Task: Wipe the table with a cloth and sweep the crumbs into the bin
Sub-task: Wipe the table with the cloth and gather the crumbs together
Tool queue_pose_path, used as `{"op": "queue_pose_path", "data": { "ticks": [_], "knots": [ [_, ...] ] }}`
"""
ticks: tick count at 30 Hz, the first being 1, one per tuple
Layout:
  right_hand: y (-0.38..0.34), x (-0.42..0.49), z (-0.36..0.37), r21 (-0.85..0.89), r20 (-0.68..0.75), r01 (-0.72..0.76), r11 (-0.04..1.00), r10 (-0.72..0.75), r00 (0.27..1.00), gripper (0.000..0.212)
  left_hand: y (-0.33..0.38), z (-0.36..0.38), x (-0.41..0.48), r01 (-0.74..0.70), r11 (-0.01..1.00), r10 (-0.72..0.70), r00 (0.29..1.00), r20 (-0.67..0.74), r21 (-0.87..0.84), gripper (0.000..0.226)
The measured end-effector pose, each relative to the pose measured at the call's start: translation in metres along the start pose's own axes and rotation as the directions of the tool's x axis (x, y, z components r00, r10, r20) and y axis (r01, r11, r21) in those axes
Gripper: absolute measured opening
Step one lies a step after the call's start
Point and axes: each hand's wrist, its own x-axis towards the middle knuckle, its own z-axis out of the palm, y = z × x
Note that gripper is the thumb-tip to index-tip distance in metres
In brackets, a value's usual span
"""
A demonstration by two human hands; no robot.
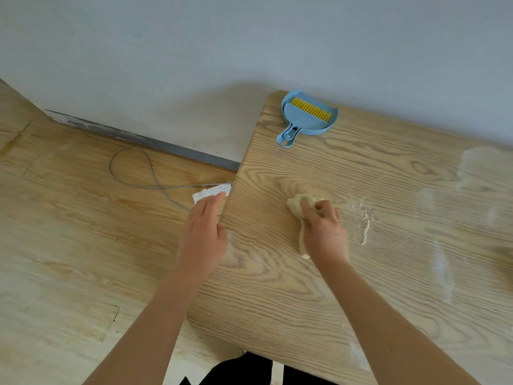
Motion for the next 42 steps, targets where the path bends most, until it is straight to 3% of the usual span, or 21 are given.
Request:
{"op": "queue_pose_path", "data": {
  "ticks": [4, 6, 13, 18, 23, 27, 31, 36, 42],
  "knots": [
    [0.024, 0.001, -0.016, 0.031, -0.018, -0.189, 0.982, 0.190, 0.982, 0.035, -0.001, -0.001, -0.006, 0.008, 1.000, -0.007, 1.000, 0.013, -0.016, 0.057],
    [0.011, 0.003, -0.020, 0.099, -0.061, -0.199, 0.975, 0.205, 0.977, 0.033, -0.004, -0.004, -0.012, 0.018, 1.000, -0.018, 1.000, -0.006, -0.023, 0.057],
    [-0.114, -0.018, 0.005, 0.235, 0.022, 0.177, 0.956, -0.187, 0.982, 0.040, -0.015, -0.017, -0.031, 0.059, 0.998, -0.061, 0.995, -0.084, -0.028, 0.055],
    [-0.119, -0.037, 0.029, 0.154, 0.231, 0.298, 0.942, -0.328, 0.916, 0.047, -0.014, -0.015, -0.038, 0.074, 0.997, -0.075, 0.994, -0.079, -0.019, 0.055],
    [-0.061, -0.039, 0.018, 0.084, 0.145, 0.204, 0.975, -0.214, 0.966, 0.050, -0.010, -0.008, -0.043, 0.040, 0.999, -0.040, 0.998, -0.057, -0.008, 0.054],
    [-0.002, -0.037, -0.006, 0.022, 0.059, 0.013, 1.000, -0.015, 0.998, 0.040, -0.007, -0.007, -0.045, 0.013, 1.000, -0.013, 0.999, -0.043, -0.017, 0.053],
    [0.011, -0.032, -0.020, 0.028, 0.027, -0.125, 0.992, 0.124, 0.992, 0.037, -0.008, -0.010, -0.050, 0.024, 0.999, -0.026, 0.998, -0.052, -0.036, 0.054],
    [-0.064, -0.043, -0.005, 0.150, 0.059, 0.110, 0.983, -0.120, 0.991, 0.039, -0.012, -0.013, -0.056, 0.059, 0.996, -0.061, 0.998, -0.034, -0.071, 0.059],
    [-0.116, -0.078, 0.029, 0.260, 0.204, 0.285, 0.923, -0.340, 0.918, 0.041, -0.013, -0.013, -0.062, 0.057, 0.995, -0.061, 0.997, -0.049, -0.078, 0.059]
  ]
}}
